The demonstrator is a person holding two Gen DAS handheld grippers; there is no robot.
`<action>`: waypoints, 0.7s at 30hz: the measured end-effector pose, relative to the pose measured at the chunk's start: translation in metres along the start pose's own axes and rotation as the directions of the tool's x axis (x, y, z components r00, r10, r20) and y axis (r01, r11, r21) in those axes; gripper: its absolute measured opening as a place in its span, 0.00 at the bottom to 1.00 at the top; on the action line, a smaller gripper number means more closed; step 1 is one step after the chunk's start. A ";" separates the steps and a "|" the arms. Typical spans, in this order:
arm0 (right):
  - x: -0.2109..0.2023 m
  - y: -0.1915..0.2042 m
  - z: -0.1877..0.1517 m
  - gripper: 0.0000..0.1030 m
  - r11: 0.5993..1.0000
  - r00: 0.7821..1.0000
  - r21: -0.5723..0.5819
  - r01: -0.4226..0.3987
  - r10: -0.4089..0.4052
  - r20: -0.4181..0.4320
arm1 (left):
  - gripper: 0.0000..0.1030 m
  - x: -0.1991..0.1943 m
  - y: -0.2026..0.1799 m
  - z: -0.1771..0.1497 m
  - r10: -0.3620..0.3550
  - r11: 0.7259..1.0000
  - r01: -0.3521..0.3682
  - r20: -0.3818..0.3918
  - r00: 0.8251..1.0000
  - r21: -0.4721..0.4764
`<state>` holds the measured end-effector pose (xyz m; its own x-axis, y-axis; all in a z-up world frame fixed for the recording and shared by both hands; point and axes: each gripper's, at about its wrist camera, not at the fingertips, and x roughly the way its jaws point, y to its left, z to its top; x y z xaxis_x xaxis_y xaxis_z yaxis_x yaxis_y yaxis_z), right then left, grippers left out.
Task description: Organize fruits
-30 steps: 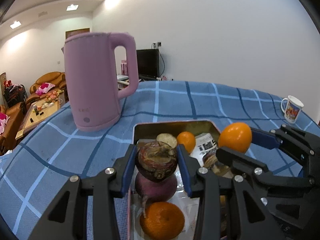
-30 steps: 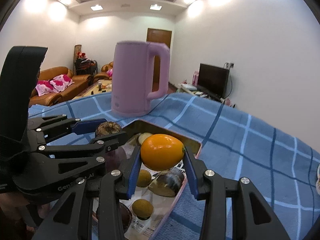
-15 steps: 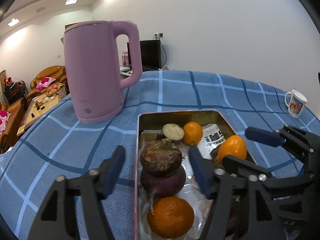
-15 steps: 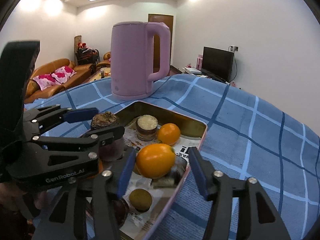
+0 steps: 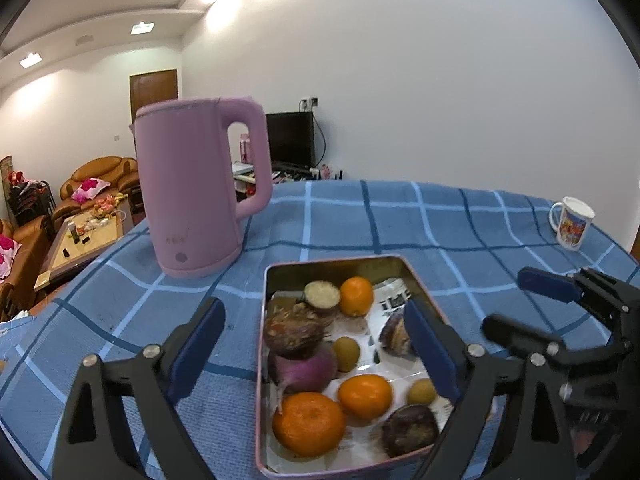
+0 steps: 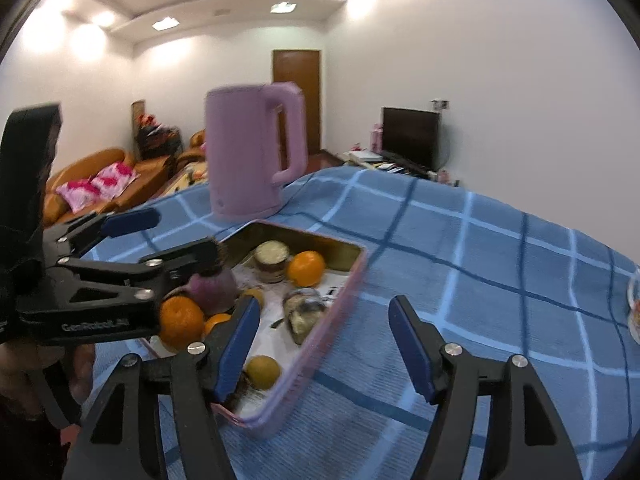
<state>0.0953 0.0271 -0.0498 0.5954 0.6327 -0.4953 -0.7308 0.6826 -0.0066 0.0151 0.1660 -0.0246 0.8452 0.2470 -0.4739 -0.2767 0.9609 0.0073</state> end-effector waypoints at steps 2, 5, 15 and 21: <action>-0.010 -0.009 0.001 0.68 0.999 0.999 0.026 0.036 -0.036 0.017 | 0.94 -0.006 -0.002 0.002 -0.009 1.000 0.009 0.015 1.000 -0.006; -0.024 -0.020 0.004 0.72 0.995 0.996 0.059 0.078 -0.080 0.044 | 0.97 -0.013 -0.007 0.004 -0.011 1.000 0.011 0.033 0.999 -0.001; -0.049 -0.032 0.007 0.77 0.989 0.990 0.111 0.098 -0.108 0.094 | 0.97 -0.019 -0.022 0.003 -0.013 1.000 0.012 0.034 0.999 0.029; -0.057 -0.030 0.006 0.78 0.989 0.987 0.107 0.101 -0.113 0.112 | 0.97 -0.020 -0.023 0.003 -0.013 0.999 0.012 0.033 0.999 0.031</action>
<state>0.0853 -0.0276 -0.0163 0.7075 0.5885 -0.3913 -0.6270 0.7782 0.0367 0.0061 0.1389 -0.0125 0.8634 0.2381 -0.4447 -0.2521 0.9673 0.0284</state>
